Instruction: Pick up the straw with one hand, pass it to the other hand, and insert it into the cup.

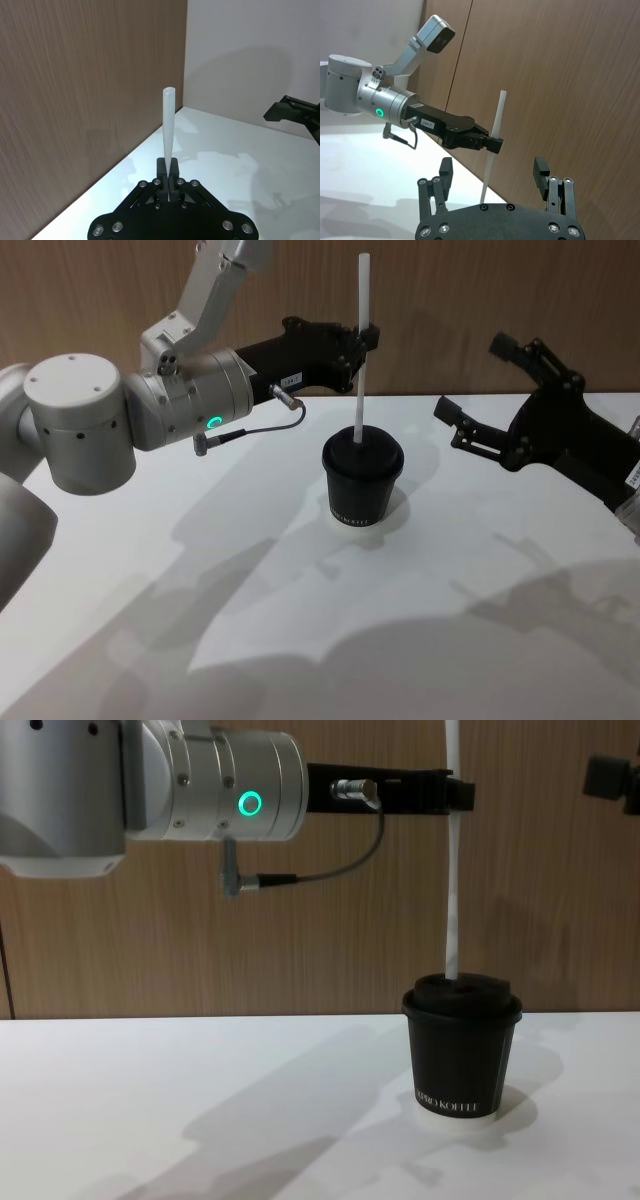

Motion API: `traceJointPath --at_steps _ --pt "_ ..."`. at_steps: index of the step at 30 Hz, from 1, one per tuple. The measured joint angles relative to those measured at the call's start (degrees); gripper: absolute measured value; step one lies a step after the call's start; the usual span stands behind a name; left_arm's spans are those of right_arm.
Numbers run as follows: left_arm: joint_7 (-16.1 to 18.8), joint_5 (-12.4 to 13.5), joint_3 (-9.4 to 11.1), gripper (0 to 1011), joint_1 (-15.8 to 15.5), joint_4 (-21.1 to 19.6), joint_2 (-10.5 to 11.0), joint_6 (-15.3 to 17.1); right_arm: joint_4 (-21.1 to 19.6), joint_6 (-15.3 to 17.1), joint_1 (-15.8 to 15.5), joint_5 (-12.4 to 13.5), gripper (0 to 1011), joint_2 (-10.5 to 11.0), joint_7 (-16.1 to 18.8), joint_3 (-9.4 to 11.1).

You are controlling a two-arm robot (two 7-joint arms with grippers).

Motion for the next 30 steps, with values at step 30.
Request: traceJointPath --at_steps 30 --pt "-0.87 0.34 -0.2 11 -0.61 -0.23 0.35 0.51 0.0 0.0 0.0 0.0 1001 0.0 0.0 0.0"
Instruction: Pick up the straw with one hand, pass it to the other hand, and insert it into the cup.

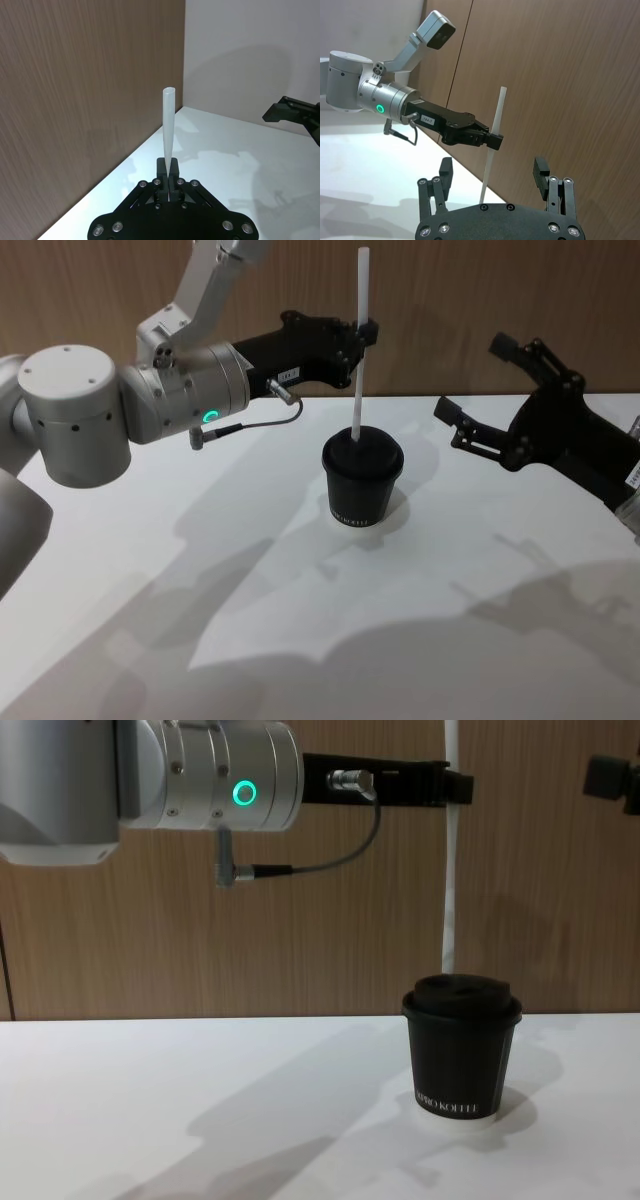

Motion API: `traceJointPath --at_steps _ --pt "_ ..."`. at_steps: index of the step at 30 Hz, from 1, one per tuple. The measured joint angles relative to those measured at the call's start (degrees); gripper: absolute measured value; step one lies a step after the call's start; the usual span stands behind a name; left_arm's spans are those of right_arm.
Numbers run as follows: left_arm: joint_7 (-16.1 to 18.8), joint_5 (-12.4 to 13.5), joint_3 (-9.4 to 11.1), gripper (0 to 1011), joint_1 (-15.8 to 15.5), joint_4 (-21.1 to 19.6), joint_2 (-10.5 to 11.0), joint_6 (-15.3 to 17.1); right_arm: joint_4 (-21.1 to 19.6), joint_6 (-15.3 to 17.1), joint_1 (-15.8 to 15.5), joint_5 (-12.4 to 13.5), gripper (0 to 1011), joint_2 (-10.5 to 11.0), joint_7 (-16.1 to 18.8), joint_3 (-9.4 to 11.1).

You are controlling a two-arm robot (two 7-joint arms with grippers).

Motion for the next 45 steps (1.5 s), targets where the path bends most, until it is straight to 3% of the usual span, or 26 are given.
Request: traceJointPath --at_steps 38,42,45 --pt "-0.4 1.89 -0.63 10 0.51 3.16 -1.69 -0.39 0.0 0.0 0.0 0.0 1001 0.0 0.0 0.0" --pt "-0.37 1.94 -0.71 63 0.6 3.32 -1.81 -0.36 0.0 0.0 0.0 0.0 1001 0.0 0.0 0.0" --pt "-0.34 1.97 -0.77 164 0.67 3.41 -1.9 -0.35 0.0 0.0 0.0 0.0 1001 0.0 0.0 0.0"
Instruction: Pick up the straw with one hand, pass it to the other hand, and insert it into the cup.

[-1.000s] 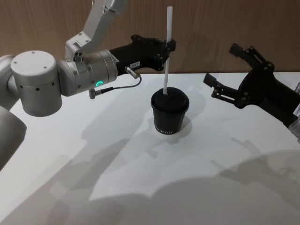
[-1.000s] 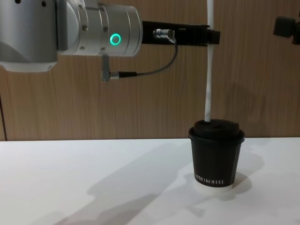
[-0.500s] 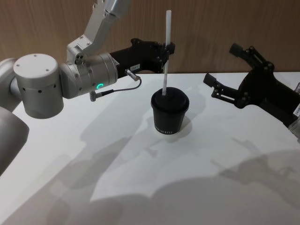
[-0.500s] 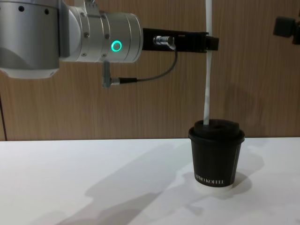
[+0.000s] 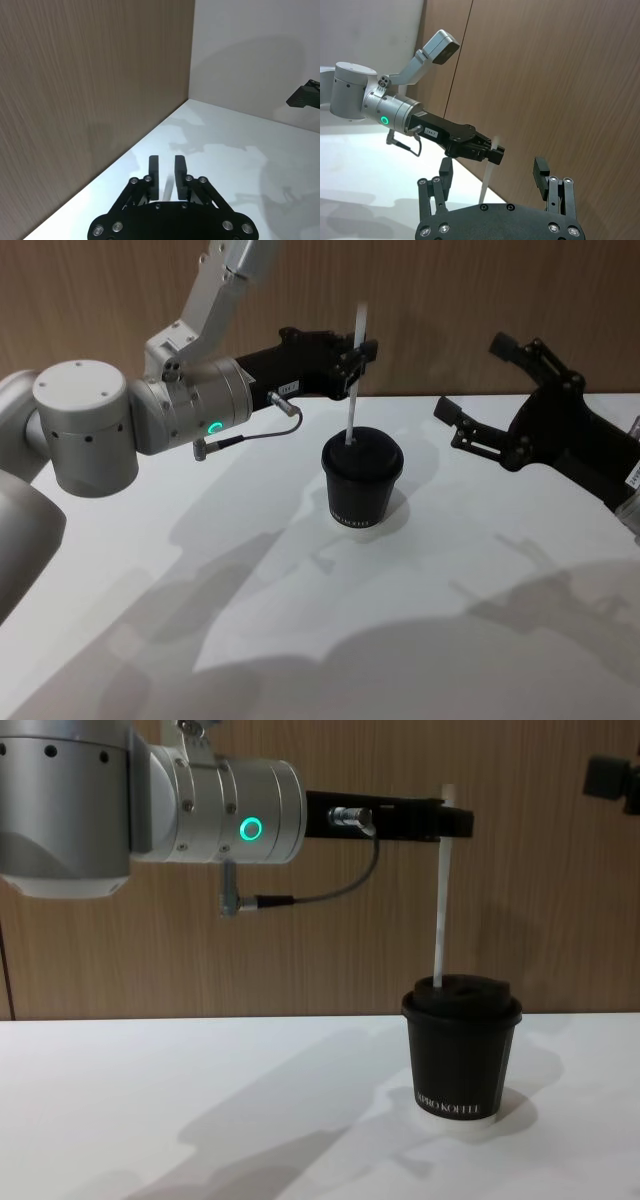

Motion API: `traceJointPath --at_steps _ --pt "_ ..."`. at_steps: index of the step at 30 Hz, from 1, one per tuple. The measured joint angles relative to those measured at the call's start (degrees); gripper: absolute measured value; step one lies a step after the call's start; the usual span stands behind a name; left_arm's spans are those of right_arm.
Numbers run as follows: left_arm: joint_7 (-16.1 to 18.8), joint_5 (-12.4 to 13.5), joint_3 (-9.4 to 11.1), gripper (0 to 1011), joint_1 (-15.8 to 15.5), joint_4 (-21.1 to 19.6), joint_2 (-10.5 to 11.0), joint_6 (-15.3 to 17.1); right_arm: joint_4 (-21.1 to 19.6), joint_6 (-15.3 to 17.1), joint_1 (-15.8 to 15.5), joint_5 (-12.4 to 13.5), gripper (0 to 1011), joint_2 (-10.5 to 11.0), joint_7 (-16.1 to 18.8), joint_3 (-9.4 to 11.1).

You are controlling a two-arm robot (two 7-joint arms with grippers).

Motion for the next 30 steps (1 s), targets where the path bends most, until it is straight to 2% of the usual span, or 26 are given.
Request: traceJointPath --at_steps 1,2,5,9,11,12,16,17,21,25,30 --pt "0.02 0.01 -0.03 164 0.03 0.04 -0.03 0.01 0.0 0.0 0.0 0.0 1001 0.0 0.0 0.0" --pt "0.02 0.02 -0.03 221 0.04 0.06 -0.05 0.01 0.0 0.0 0.0 0.0 1001 0.0 0.0 0.0" --pt "0.04 0.04 -0.06 292 0.08 0.12 -0.1 0.03 0.0 0.0 0.0 0.0 1001 0.0 0.0 0.0" --pt "0.06 0.07 -0.09 453 0.1 0.18 -0.15 0.06 0.0 0.0 0.0 0.0 1001 0.0 0.0 0.0" --pt "0.07 0.08 -0.11 474 0.11 0.21 -0.17 0.07 0.0 0.0 0.0 0.0 1001 0.0 0.0 0.0" --pt "0.08 0.08 -0.11 540 0.12 0.21 -0.18 0.08 0.0 0.0 0.0 0.0 1001 0.0 0.0 0.0" --pt "0.1 0.1 -0.15 640 0.14 0.24 -0.2 0.09 0.0 0.0 0.0 0.0 1001 0.0 0.0 0.0" --pt "0.1 0.1 -0.15 700 0.15 0.25 -0.2 0.08 0.0 0.0 0.0 0.0 1001 0.0 0.0 0.0" --pt "0.12 0.1 -0.16 796 0.17 0.27 -0.21 0.09 0.0 0.0 0.0 0.0 1001 0.0 0.0 0.0" --pt "0.12 0.11 -0.19 939 0.24 0.27 -0.21 0.08 0.0 0.01 0.15 0.0 1001 0.0 0.0 -0.06" --pt "0.12 0.12 -0.38 1000 0.69 -0.18 -0.01 0.01 -0.11 0.47 1.17 0.0 1001 -0.15 -0.56 -0.17"
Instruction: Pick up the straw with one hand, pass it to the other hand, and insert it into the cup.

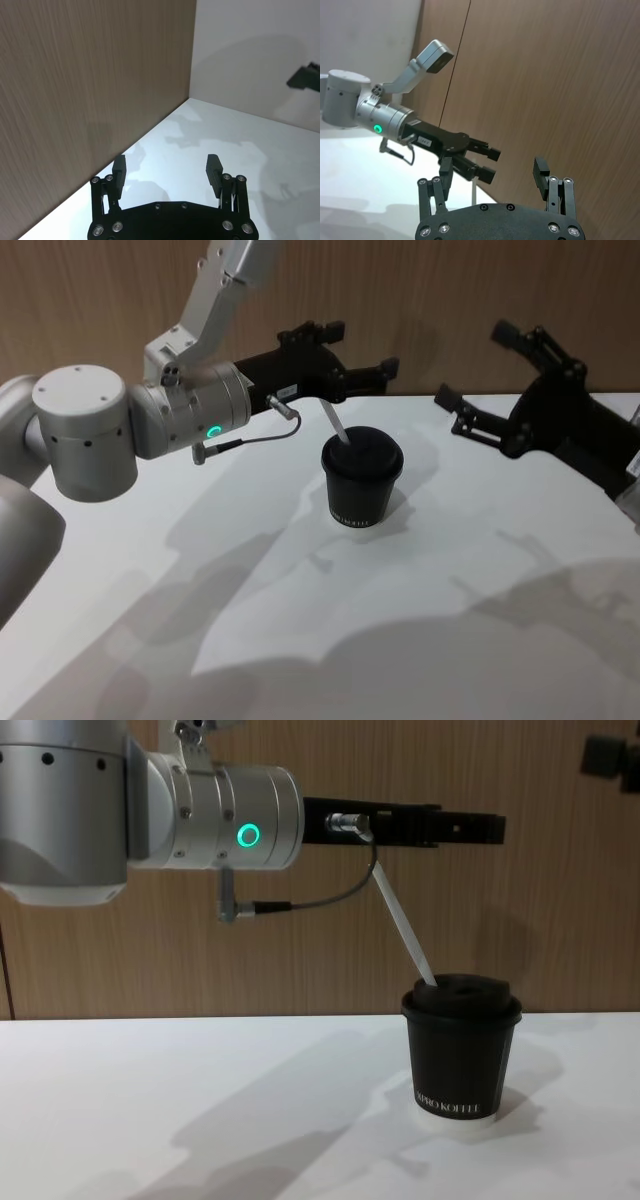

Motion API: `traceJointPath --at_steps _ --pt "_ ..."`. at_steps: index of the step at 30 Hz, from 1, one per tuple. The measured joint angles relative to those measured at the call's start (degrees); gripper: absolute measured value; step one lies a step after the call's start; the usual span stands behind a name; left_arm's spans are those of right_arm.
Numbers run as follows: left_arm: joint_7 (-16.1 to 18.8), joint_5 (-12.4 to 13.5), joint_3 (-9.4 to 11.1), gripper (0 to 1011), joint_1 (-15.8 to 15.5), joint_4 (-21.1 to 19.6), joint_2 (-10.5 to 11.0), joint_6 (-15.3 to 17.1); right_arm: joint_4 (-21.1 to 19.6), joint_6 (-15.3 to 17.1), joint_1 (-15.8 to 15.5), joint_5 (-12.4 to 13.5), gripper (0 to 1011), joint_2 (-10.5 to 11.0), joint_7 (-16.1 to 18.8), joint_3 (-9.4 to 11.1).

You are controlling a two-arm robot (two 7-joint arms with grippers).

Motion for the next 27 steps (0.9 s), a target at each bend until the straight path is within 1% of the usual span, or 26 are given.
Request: traceJointPath --at_steps 7,10,13,14,17,18,23,25,26,27 --pt "0.16 -0.04 -0.43 999 0.86 -0.87 0.54 -0.32 -0.8 1.63 2.35 -0.03 1001 -0.9 -2.13 -0.24" --pt "0.24 -0.05 -0.58 1000 1.17 -1.28 0.78 -0.55 -1.3 2.64 3.82 0.04 1001 -1.83 -3.5 -0.48" --pt "0.28 -0.01 -0.71 1000 1.41 -1.68 1.03 -0.8 -1.64 3.55 4.89 0.55 1001 -2.73 -4.56 -0.72" --pt "0.29 0.02 -0.75 1000 1.47 -1.79 1.09 -0.91 -1.64 3.55 4.89 0.55 1001 -2.73 -4.56 -0.72" --pt "0.26 0.14 -0.93 1000 1.72 -2.33 1.35 -1.26 -2.08 4.7 6.06 1.56 1001 -3.99 -5.85 -1.06" --pt "0.21 0.16 -1.04 1000 1.85 -2.62 1.48 -1.44 -2.08 4.7 6.06 1.56 1001 -3.99 -5.85 -1.06" --pt "-0.22 0.12 -1.43 1000 2.36 -3.82 2.02 -2.09 -2.66 6.87 7.46 3.83 1001 -6.33 -7.75 -1.77" --pt "-0.39 0.02 -1.53 1000 2.5 -4.18 2.19 -2.29 -2.75 7.55 7.77 4.55 1001 -6.9 -8.28 -1.97" --pt "-0.5 -0.1 -1.68 1000 2.69 -4.63 2.39 -2.43 -2.85 8.11 8.04 5.18 1001 -7.58 -8.72 -2.22" --pt "-0.55 -0.17 -1.74 1000 2.78 -4.82 2.47 -2.51 -2.85 8.11 8.04 5.18 1001 -7.58 -8.72 -2.22"
